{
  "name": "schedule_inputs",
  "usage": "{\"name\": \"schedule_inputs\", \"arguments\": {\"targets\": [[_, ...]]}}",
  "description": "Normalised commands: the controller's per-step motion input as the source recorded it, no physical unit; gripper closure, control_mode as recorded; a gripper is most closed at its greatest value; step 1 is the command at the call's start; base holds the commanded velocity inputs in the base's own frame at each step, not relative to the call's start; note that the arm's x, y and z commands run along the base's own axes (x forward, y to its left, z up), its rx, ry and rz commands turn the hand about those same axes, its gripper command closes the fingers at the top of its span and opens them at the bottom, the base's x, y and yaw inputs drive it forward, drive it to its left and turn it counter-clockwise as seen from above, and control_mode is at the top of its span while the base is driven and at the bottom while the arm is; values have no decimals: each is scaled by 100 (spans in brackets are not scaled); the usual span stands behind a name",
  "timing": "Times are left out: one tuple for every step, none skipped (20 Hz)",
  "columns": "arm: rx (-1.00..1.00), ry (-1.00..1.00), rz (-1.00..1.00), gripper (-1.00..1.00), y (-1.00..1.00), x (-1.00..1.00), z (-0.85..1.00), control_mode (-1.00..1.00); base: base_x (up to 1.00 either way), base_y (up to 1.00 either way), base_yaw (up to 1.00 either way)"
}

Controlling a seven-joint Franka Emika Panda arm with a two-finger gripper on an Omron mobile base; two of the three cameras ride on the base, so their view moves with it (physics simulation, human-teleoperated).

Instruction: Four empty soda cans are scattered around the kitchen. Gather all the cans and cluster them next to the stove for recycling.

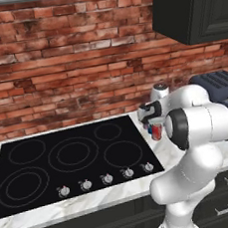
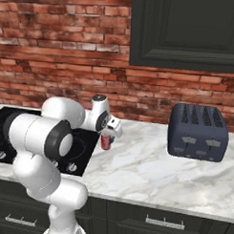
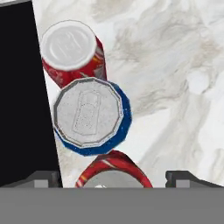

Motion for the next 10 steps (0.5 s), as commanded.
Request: {"name": "schedule_inputs", "arguments": {"targets": [[0, -7, 0, -100, 0, -56, 11, -100, 0, 0, 0], [0, -8, 0, -100, 0, -59, 12, -100, 0, 0, 0], [0, -9, 0, -100, -3, -59, 15, -100, 0, 0, 0], [0, -10, 0, -100, -9, -59, 23, -100, 0, 0, 0], [0, -11, 0, -100, -9, -56, 27, -100, 0, 0, 0], [0, -13, 0, -100, -10, -53, 36, -100, 0, 0, 0], [0, -13, 0, -100, -1, -45, 43, -100, 0, 0, 0], [0, -14, 0, -100, 0, -41, 45, -100, 0, 0, 0], [0, -12, 0, -100, 0, -45, 52, -100, 0, 0, 0], [0, -11, 0, -100, 0, -43, 54, -100, 0, 0, 0]]}}
